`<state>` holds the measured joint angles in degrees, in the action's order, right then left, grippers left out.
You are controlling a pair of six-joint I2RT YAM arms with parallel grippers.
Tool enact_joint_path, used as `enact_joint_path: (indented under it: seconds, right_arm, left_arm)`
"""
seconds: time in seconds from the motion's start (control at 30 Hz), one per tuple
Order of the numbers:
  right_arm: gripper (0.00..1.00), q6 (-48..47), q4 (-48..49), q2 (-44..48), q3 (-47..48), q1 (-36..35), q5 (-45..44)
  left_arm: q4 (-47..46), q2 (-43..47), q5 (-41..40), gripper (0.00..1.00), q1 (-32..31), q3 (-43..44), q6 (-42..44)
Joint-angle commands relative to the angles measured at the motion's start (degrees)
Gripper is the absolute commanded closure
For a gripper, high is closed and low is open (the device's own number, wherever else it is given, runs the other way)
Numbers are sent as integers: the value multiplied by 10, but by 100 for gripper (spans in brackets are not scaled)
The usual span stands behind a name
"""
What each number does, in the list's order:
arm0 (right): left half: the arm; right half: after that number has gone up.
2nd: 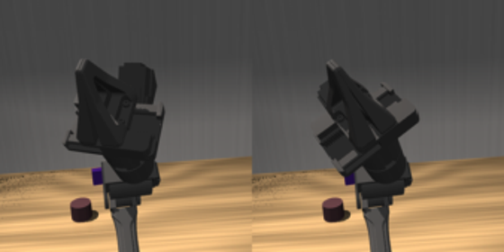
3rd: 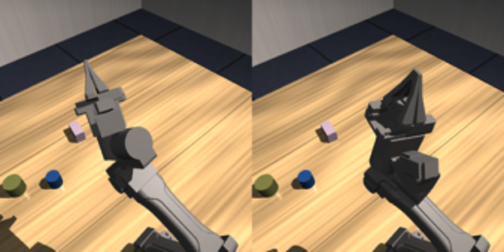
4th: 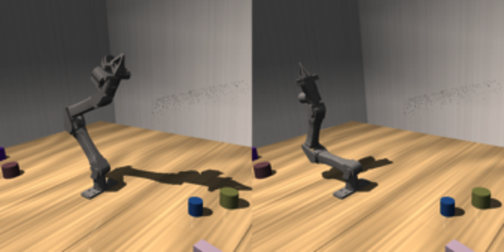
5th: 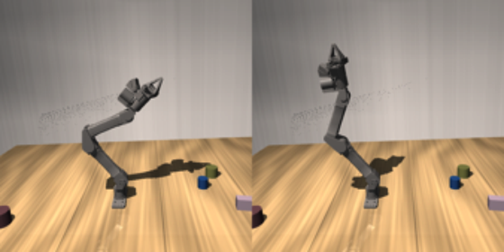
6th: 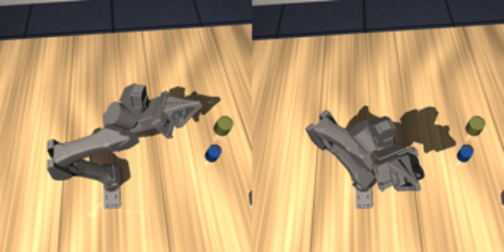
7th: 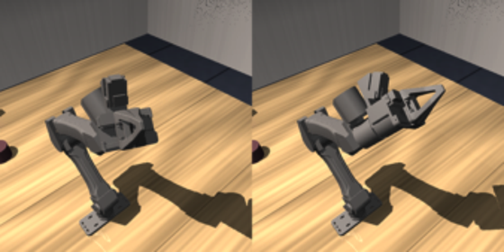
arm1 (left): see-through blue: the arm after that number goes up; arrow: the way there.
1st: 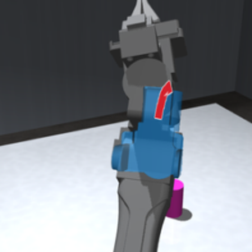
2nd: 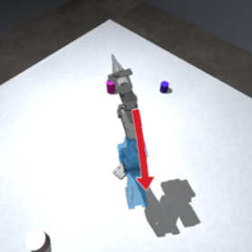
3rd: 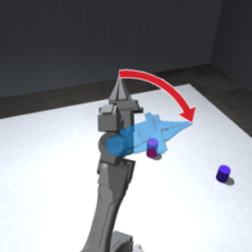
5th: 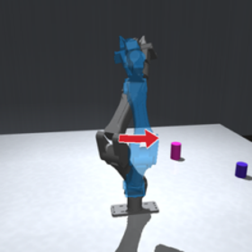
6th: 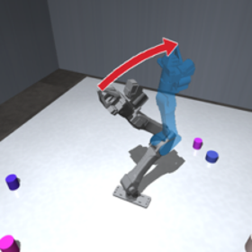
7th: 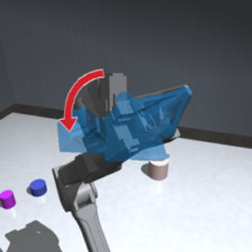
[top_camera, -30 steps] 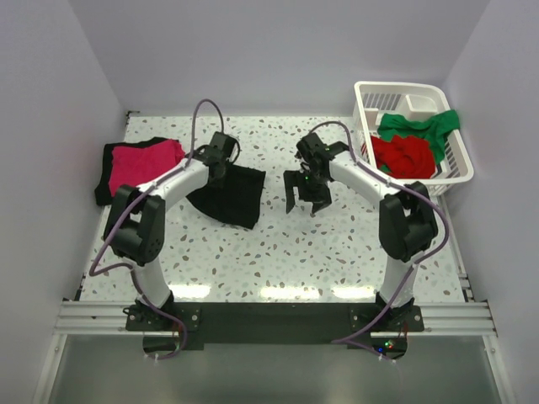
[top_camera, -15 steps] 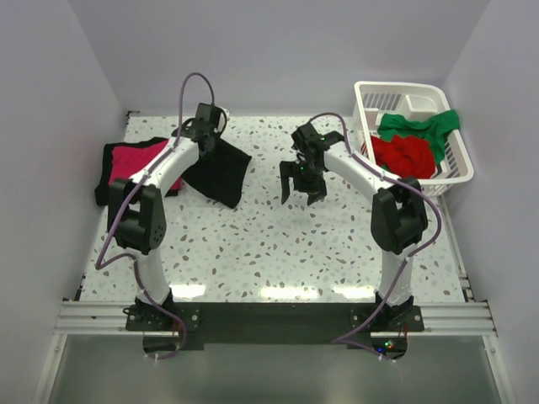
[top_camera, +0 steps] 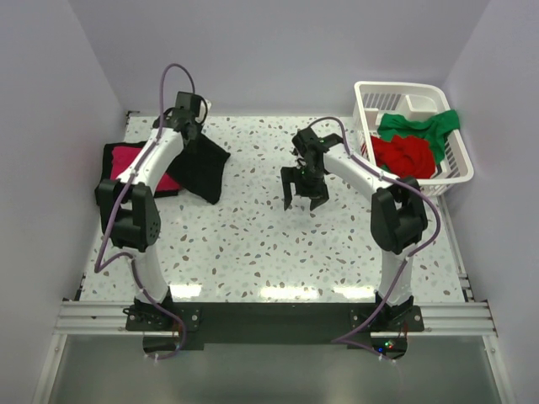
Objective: Fold and stack the t-shirts
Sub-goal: Neatly place the folded tshirt to the corner
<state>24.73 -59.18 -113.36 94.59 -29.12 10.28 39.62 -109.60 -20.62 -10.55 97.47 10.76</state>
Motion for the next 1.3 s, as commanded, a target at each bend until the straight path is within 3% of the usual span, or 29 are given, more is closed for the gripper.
enact_joint_path:
  seconds: [0.0, 0.53, 0.97, 1.27]
  right_arm:
    - [15, -21, -9, -3, 15, 2, 22]
    - [16, -40, -4, -21, 9, 1, 44]
    - [16, -40, 0, -27, 5, 1, 53]
    - [16, -41, 0, -29, 8, 1, 57]
  left_arm:
    - [18, 26, 0, 100, 17, 56, 22]
    - [57, 45, -21, 100, 47, 127, 29]
    - [50, 92, -5, 100, 77, 114, 25]
    - [33, 69, 25, 100, 105, 83, 26]
